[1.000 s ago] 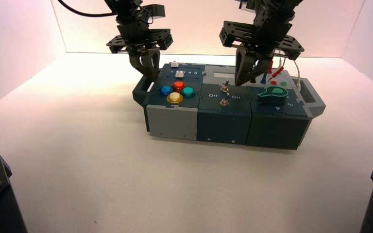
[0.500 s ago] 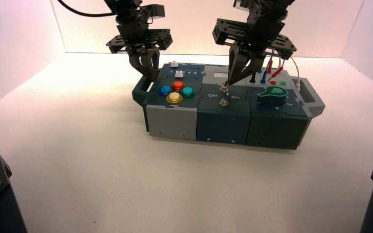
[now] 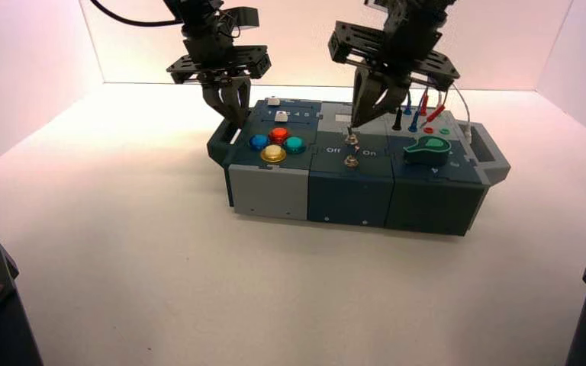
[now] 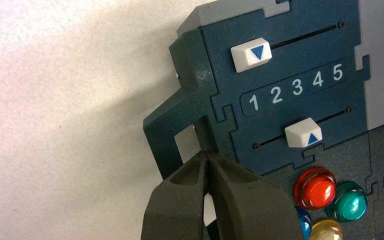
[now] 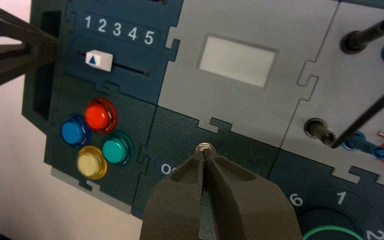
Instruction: Flip the top switch off with the right gripper.
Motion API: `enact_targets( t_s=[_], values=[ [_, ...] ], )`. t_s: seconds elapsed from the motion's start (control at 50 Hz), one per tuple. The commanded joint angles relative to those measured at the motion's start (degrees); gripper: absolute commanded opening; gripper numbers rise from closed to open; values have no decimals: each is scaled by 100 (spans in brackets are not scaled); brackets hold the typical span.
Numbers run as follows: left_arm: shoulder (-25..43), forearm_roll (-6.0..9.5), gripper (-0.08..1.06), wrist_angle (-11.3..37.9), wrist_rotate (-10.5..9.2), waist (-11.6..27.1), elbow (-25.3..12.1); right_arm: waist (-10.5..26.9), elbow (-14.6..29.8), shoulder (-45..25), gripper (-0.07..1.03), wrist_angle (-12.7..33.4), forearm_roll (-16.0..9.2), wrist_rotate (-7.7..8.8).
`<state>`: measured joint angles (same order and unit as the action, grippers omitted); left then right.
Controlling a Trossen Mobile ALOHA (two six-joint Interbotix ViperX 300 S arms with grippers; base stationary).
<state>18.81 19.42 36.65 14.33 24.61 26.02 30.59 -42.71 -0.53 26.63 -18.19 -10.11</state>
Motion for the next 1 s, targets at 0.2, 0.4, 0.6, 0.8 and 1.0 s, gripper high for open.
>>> enact_targets(
  t_s=[0.2,0.4,0.6,0.8,1.0],
  values=[
    [105,-62,-3,-53,62,-18,0,193,176,105,-2,-53,-88,0],
    [114,-62,-3,-53,62,-18,9,193,123,185,-2,-35,-88,9],
    [79,-62,-3,-9,62,-18,18,193,70,431,-2,88,-70,44],
    [-176,-114,-3,62,70,-18,26,193,70,659,-2,369,18,149],
    [-527,-158,-3,308,70,-18,-18,193,97,782,-2,765,343,281]
  ],
)
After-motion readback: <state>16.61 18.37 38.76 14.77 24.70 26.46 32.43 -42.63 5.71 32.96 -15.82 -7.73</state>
